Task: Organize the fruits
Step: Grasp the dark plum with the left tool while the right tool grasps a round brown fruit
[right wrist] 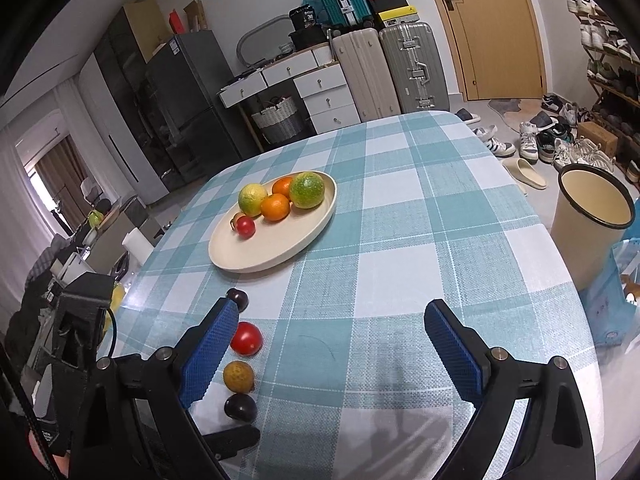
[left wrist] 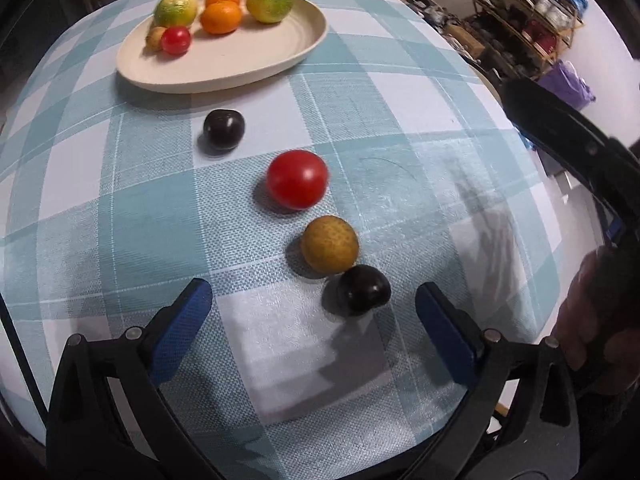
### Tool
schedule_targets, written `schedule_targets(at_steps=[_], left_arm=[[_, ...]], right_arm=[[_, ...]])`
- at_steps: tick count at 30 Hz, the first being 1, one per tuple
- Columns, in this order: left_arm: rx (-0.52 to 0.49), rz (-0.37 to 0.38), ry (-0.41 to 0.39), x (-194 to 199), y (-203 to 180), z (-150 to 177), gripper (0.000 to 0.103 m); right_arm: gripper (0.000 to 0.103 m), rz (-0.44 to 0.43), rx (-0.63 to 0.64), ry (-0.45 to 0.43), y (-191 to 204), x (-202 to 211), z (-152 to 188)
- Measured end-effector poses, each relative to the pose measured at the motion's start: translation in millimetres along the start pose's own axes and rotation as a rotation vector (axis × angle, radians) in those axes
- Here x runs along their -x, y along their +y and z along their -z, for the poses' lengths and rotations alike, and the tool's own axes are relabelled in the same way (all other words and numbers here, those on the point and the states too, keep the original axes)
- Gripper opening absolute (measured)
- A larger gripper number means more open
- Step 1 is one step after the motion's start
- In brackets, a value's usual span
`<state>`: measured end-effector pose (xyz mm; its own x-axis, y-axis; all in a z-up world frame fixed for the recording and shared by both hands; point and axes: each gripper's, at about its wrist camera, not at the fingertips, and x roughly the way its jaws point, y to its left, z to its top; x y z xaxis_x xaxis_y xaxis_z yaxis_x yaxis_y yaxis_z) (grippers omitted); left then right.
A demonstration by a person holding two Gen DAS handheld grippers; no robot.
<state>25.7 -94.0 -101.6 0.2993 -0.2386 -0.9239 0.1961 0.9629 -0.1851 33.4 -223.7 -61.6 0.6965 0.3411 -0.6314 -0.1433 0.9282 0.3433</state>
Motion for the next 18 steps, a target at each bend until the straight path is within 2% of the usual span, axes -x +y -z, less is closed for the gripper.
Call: schedule_targets(at_steps=[3, 6, 8, 18], left_arm=[[0.029, 0.003, -0.008, 1.1, 2.9, -0.1, 0.099], [0.023, -0.008, -0.013, 4.6, 3.1, 1.1, 0.089], [0.019, -0.005, -0.017, 7.4, 3.4, 2.0, 0.080], [-0.001, 0.107, 0.009, 9.2, -4.7, 6.0, 0.038]], right_arm=[[0.096, -0.001, -0.011, -0.003, -4.0, 0.9, 0.4], [0.096, -0.002, -0.017, -0.003, -7.0, 1.6, 1.7], [0.096, -0.003, -0.019, -0.003, -8.4, 1.5, 2.6], [0.096, 0.001, -0.047, -0.012, -18.5, 3.9, 1.0]])
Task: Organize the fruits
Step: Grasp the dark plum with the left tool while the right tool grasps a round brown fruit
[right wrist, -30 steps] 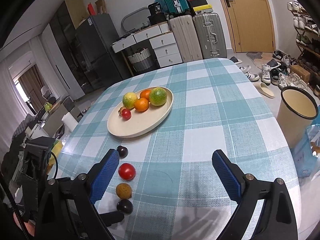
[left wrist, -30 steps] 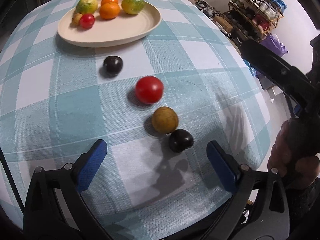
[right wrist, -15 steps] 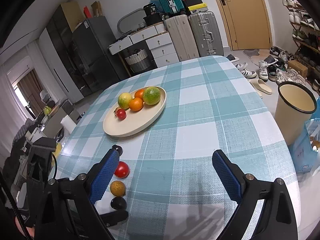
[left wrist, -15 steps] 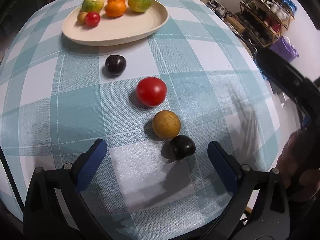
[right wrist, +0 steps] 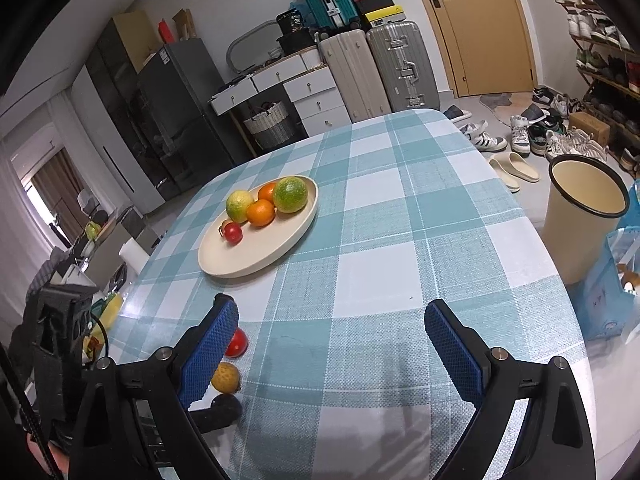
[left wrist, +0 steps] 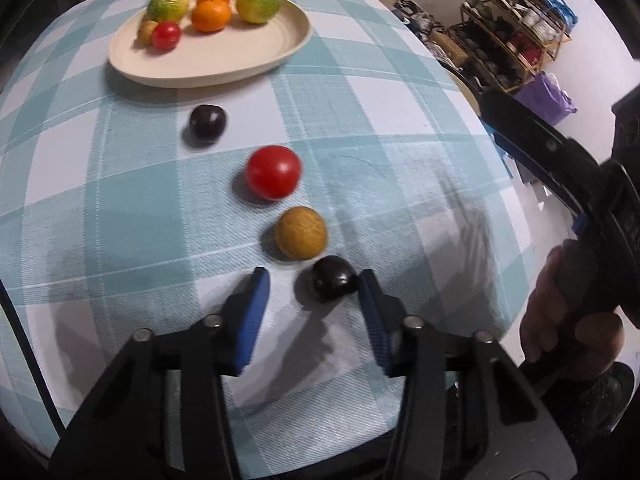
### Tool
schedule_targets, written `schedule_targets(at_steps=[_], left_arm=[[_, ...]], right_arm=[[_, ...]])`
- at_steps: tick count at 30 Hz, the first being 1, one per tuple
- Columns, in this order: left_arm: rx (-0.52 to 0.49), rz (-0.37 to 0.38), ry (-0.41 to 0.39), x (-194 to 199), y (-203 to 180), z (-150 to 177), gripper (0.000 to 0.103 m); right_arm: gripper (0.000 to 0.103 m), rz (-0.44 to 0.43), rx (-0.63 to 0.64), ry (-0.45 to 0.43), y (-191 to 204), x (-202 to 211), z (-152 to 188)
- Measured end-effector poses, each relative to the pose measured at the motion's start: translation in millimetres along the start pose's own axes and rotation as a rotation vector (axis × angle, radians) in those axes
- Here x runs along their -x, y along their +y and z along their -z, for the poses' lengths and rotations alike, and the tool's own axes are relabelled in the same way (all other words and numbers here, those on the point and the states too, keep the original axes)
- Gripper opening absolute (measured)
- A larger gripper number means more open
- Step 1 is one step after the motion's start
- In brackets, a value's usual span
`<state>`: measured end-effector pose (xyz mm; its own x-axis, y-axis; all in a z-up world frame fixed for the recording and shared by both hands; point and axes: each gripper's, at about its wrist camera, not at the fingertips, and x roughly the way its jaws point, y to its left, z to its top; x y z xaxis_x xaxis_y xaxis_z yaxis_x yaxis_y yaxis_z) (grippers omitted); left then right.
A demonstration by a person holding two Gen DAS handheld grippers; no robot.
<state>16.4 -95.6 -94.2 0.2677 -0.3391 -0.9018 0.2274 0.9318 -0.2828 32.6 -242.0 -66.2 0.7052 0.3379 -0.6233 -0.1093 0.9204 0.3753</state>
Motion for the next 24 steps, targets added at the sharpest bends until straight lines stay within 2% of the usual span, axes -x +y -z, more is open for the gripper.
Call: schedule_targets(at_steps=[4, 11, 14, 21, 24], left_arm=[[-0.019, 0.023, 0.009, -1.7, -7.9, 1.0, 0.023], [-0.030, 0.048, -0.011, 3.6, -6.2, 3.0, 0.022], [-0.023, 0.090, -0.020, 9.3, -0.7, 4.4, 0.022], [0.008, 0.105, -0.089, 38.6, 22.7, 8.9, 0.022], [0.029, 0.098, -0.127, 51.0, 36.7, 7.7, 0.022]], right_arm=[[0.097, 0.001, 0.002, -0.005, -0.9, 2.4, 2.1], [0.097, -0.005, -0.013, -0.002, -5.1, 3.5, 4.5], [0.097, -0.014, -0.011, 0.003, -4.0, 3.8, 5.5], [0.097, -0.048, -0.008, 0.035, 2.4, -2.2, 10.4], [0.097, -0.094, -0.015, 0.074, 6.4, -8.6, 16.4]])
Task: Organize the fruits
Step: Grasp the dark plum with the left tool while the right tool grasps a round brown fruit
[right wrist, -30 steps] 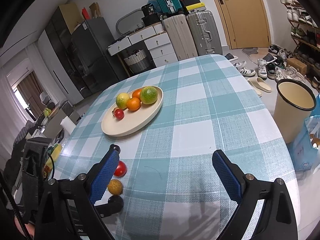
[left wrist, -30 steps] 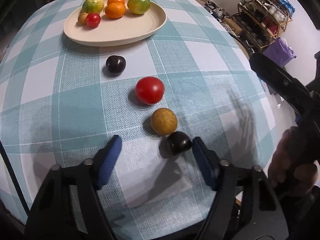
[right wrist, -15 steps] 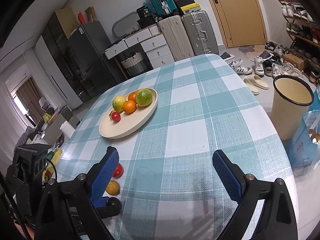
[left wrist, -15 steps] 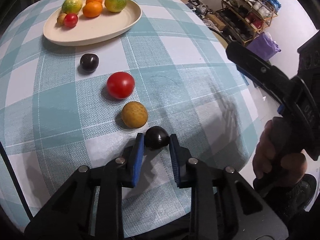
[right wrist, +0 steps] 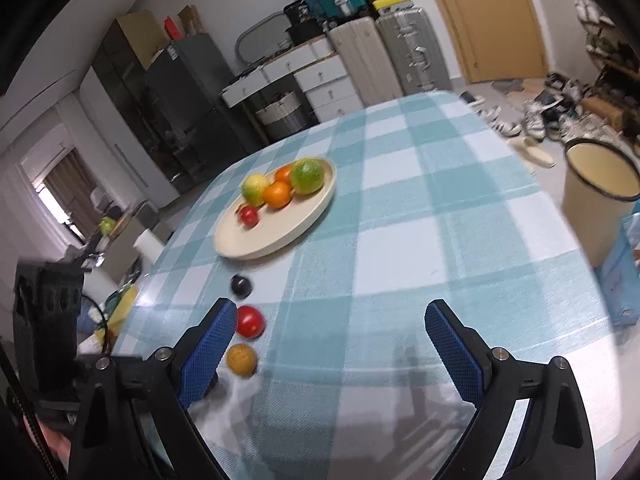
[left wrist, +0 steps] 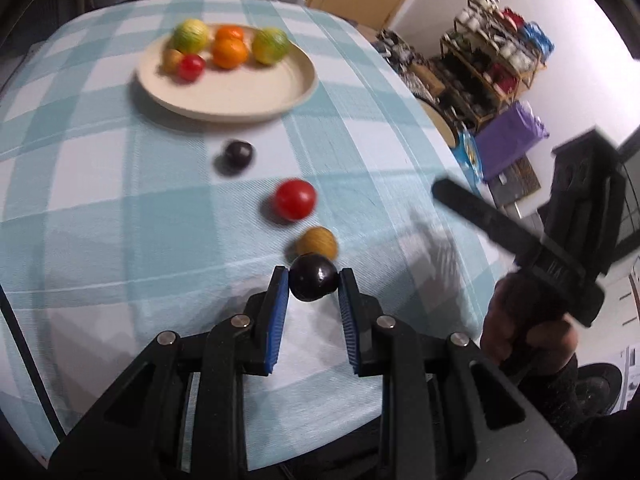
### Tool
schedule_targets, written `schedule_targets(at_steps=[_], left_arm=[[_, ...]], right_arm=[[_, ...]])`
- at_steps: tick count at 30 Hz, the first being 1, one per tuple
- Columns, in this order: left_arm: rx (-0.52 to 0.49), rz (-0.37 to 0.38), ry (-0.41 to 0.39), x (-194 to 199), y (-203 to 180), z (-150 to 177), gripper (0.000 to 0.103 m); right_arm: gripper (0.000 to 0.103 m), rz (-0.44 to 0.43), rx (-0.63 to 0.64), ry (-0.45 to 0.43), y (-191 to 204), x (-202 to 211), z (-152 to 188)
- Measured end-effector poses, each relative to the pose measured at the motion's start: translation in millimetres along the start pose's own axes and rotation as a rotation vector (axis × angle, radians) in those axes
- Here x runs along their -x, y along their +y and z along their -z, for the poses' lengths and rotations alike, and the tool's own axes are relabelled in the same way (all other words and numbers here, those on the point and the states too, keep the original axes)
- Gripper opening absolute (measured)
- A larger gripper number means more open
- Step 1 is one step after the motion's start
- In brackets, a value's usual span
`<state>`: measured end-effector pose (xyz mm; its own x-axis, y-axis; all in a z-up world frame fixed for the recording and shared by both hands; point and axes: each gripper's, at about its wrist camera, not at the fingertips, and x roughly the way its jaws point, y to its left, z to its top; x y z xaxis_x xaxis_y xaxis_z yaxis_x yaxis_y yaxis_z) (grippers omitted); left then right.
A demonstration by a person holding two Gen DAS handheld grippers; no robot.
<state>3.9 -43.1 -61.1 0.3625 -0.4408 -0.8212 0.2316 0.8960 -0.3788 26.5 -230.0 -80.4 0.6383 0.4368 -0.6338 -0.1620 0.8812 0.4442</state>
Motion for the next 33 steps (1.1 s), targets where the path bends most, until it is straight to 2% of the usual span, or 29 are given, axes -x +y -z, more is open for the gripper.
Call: schedule_targets(at_steps=[9, 16, 25, 26, 27, 31, 33], left_arm=[[0.034, -0.017, -0.054, 22.1, 36.3, -7.3, 0.022], [0.067, -0.020, -0.056, 15.5, 50.3, -6.7, 0.022], [0.061, -0.010, -0.053, 14.2, 57.6, -6.3, 0.022], [0.061, -0.009, -0.055, 14.6, 58.8, -6.8, 0.022], [0.063, -0.009, -0.056, 14.7, 59.3, -7.0, 0.022], [0.071, -0.007, -0.055, 14.0, 62.5, -8.3, 0.022], [0.073, -0.008, -0.052, 13.3, 63.9, -8.7, 0.022]], right_arm=[[0.097, -0.049, 0.054, 0.093, 28.6, -24.9, 17.5], [0.096, -0.071, 0.121, 0.156, 54.0, -42.7, 29.6], [0.069, -0.065, 0.179, 0.187, 74.5, -59.7, 35.2], [0.057, -0.059, 0.199, 0.193, 77.8, -61.2, 36.6], [0.051, -0.055, 0.214, 0.204, 79.8, -62.3, 37.7], [0.040, -0.041, 0.234, 0.222, 83.4, -68.0, 40.5], [0.028, -0.034, 0.237, 0.227, 83.5, -70.1, 40.2]])
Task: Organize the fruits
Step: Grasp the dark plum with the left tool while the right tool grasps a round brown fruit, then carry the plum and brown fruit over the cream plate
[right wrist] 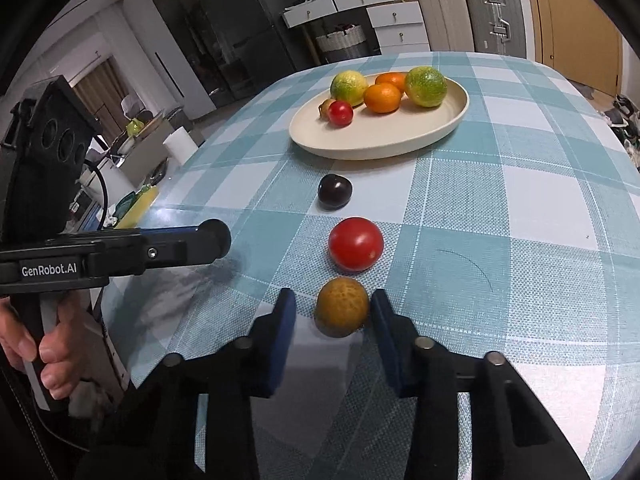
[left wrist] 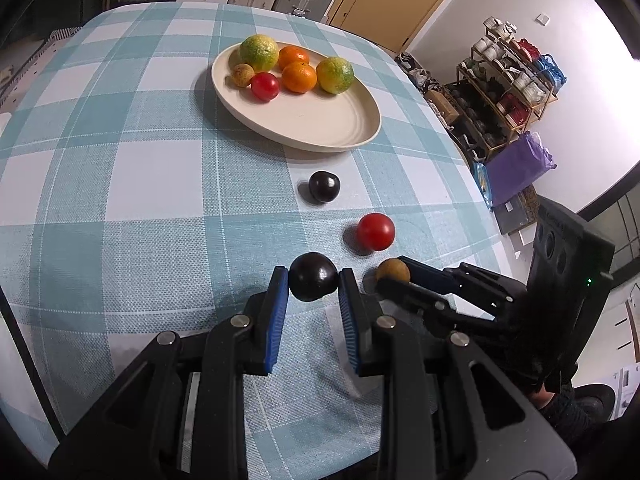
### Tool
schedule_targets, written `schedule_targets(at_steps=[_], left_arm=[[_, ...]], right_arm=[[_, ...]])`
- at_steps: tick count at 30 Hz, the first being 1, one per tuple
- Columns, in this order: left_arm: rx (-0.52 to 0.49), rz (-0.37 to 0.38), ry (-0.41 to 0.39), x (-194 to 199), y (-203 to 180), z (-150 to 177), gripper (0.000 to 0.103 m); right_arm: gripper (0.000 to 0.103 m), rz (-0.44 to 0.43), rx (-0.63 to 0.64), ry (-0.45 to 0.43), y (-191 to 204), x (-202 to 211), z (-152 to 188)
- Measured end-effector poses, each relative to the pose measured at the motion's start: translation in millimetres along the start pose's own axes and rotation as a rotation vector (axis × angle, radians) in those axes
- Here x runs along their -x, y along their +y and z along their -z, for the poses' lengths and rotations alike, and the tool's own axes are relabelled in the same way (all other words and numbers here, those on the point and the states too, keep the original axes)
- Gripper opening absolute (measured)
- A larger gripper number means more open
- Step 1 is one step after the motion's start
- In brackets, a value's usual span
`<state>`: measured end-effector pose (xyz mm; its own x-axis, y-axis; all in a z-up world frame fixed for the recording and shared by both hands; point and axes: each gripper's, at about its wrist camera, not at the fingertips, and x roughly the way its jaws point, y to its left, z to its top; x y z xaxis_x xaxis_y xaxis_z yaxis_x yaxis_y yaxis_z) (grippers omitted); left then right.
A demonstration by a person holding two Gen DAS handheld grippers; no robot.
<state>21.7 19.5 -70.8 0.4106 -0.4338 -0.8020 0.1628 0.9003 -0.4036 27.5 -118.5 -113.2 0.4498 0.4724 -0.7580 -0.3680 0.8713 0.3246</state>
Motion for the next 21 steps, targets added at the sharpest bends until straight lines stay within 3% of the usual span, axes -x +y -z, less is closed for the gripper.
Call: schedule_targets(at_steps=[13, 21], left_arm=[[-0.012, -0.035, -0.017, -0.4, 0.8, -8.6, 0.022], [-0.019, -0.039, -0.021, -4.1, 1.9, -23.6, 0.022]], right_arm=[[0.026, -0.043, 0.020, -0.037, -0.1, 13.4, -6.0], [0.026, -0.066, 0.010, -0.089, -5.8, 29.5, -26.3]])
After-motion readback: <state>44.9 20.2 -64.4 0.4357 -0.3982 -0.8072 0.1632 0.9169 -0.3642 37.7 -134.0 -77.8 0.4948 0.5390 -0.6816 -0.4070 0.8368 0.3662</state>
